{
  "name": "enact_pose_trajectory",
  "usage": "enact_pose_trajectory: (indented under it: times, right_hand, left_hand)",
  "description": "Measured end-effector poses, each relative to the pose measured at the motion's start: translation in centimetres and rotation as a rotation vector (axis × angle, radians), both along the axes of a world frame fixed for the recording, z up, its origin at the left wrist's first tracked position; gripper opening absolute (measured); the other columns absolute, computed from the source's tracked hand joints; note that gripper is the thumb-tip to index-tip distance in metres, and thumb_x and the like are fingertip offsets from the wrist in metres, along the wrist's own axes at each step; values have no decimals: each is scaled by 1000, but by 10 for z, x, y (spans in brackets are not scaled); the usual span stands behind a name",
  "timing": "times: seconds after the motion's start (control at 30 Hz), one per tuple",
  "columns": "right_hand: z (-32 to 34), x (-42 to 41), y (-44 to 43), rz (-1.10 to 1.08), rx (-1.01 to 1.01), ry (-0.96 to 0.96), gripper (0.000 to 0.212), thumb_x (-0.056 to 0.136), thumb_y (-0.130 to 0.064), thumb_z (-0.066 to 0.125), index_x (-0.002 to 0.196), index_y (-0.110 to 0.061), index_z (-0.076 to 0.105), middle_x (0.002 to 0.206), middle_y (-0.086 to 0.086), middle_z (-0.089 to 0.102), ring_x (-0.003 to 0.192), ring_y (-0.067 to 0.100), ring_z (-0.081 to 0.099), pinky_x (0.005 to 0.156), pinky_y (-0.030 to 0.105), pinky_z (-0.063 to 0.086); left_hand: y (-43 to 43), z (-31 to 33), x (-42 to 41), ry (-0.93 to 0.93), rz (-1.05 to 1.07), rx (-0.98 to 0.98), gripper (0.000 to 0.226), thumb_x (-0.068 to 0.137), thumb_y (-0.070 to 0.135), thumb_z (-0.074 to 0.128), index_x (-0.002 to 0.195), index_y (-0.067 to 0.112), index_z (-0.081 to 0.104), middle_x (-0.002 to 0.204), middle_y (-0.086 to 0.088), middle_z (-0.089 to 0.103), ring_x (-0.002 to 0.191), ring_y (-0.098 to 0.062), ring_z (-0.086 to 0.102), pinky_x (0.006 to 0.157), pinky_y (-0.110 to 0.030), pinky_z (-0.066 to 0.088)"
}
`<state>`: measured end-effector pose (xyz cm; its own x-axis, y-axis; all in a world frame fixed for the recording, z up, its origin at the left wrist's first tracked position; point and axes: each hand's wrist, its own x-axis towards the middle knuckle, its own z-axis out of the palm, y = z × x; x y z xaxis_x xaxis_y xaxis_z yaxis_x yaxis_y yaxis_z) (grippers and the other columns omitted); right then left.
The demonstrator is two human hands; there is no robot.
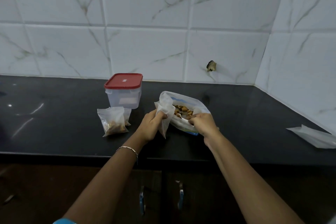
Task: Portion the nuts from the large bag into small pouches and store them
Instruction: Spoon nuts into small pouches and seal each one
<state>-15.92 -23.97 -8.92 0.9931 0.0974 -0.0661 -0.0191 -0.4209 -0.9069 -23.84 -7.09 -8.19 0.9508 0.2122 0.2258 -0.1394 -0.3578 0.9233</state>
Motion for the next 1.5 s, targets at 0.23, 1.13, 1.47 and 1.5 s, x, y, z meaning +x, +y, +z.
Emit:
enact_pose_trajectory:
  times: [0.23, 1.13, 1.47, 1.5]
  right_hand:
    - [5, 5, 8, -105, 167, 120, 20, 71, -30, 62, 79, -16, 74, 92, 9, 64, 105, 36, 55, 102, 50, 39]
    - [66, -14, -18, 123, 257, 78, 27, 89, -3, 54, 83, -10, 79, 87, 2, 67, 79, 14, 43, 66, 21, 41]
    - [84, -38, -15, 226, 162, -48, 29, 88, 0, 52, 79, -13, 76, 80, 4, 69, 73, 10, 56, 53, 17, 42]
    - [84, -39, -13, 226, 133, -77, 30, 88, 2, 51, 78, -14, 75, 80, 3, 69, 75, 10, 57, 58, 20, 43]
  left_hand:
    - [1, -3, 0, -28, -2, 26, 32, 83, 35, 46, 94, 11, 65, 101, -4, 64, 97, -17, 57, 81, -31, 46]
    - [10, -14, 2, 10, 79, 6, 46, 77, 36, 78, 114, 15, 59, 115, -2, 65, 105, -17, 62, 93, -34, 51]
    - [6, -12, 1, 18, 119, 103, 50, 85, 36, 71, 124, 11, 53, 123, -6, 60, 110, -21, 58, 94, -34, 47]
    - [6, -12, 1, 22, 115, 92, 49, 85, 35, 71, 124, 11, 53, 123, -6, 60, 110, -20, 58, 93, -33, 47]
